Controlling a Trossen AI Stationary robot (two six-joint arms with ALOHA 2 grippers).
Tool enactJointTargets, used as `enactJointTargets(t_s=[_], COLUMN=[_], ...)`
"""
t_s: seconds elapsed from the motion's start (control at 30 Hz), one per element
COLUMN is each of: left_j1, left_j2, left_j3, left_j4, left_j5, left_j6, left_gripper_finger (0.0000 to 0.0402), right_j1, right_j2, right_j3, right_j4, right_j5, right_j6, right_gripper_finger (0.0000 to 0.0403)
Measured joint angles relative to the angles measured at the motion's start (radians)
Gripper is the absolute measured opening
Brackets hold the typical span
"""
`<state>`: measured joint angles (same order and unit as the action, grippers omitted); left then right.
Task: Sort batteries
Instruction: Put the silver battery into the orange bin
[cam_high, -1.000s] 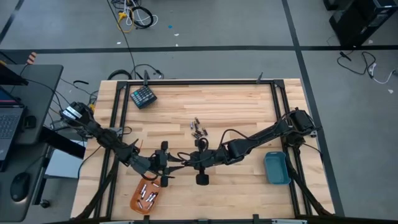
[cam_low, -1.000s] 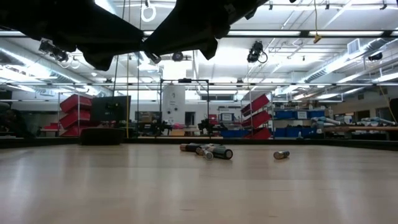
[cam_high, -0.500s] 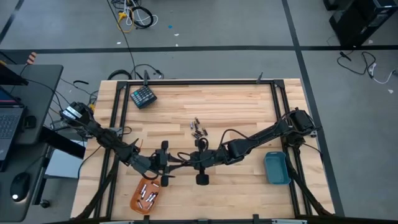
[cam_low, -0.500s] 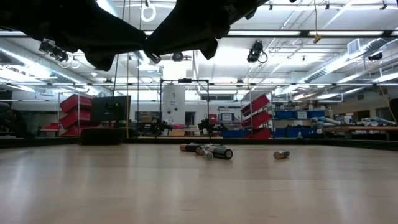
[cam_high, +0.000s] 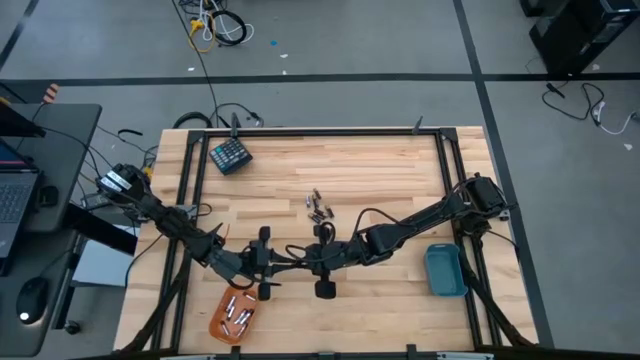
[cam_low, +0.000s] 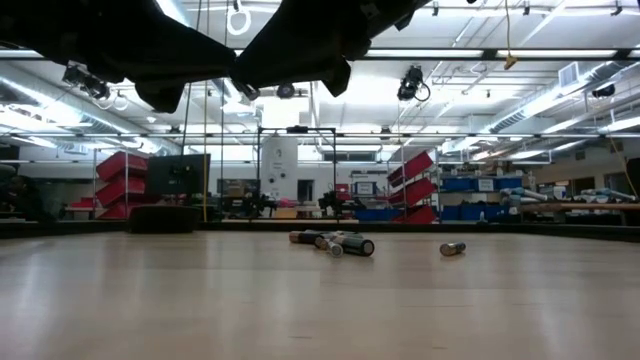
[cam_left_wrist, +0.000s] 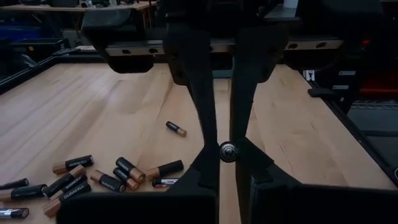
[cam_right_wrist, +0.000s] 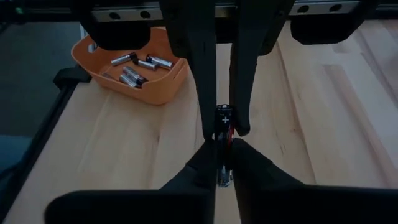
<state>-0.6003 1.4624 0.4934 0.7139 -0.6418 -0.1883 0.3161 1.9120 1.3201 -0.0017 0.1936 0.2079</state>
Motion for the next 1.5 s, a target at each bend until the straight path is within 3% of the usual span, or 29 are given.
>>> enactJointTargets(t_s=[0.2, 0.33, 0.47, 0.63, 0.8, 1.07, 1.33, 1.5], left_j1=[-0.059, -0.138, -0.230, -0.319, -0.367, -0.391, -0.390, -0.390], left_j2=[-0.028, -0.089, -0.149, -0.160, -0.155, -0.146, -0.146, -0.146], left_j3=[0.000, 0.016, 0.103, 0.326, 0.492, 0.392, 0.308, 0.307], left_j4=[-0.021, -0.177, -0.526, -1.061, -1.409, -1.441, -1.304, -1.304], left_j5=[0.005, 0.026, 0.145, 0.305, 0.313, 0.318, 0.318, 0.317], left_j6=[-0.024, -0.164, -0.431, -0.699, -0.823, -0.909, -0.954, -0.955], left_gripper_finger=[0.0009, 0.0008, 0.0008, 0.0008, 0.0008, 0.0012, 0.0054, 0.0071], right_j1=[0.001, 0.000, 0.000, -0.003, -0.013, -0.013, -0.013, -0.013], right_j2=[-0.033, -0.078, -0.109, -0.113, -0.113, -0.113, -0.113, -0.112], right_j3=[0.000, 0.000, 0.001, 0.001, 0.001, 0.001, 0.001, 0.001], right_j4=[-0.052, -0.122, -0.162, -0.161, -0.155, -0.153, -0.156, -0.163], right_j5=[-0.014, -0.008, 0.016, 0.055, 0.058, 0.060, 0.060, 0.060], right_j6=[0.062, 0.080, 0.079, 0.029, 0.028, 0.028, 0.028, 0.028], right_gripper_finger=[0.0083, 0.0095, 0.0096, 0.0094, 0.0096, 0.0096, 0.0095, 0.0095])
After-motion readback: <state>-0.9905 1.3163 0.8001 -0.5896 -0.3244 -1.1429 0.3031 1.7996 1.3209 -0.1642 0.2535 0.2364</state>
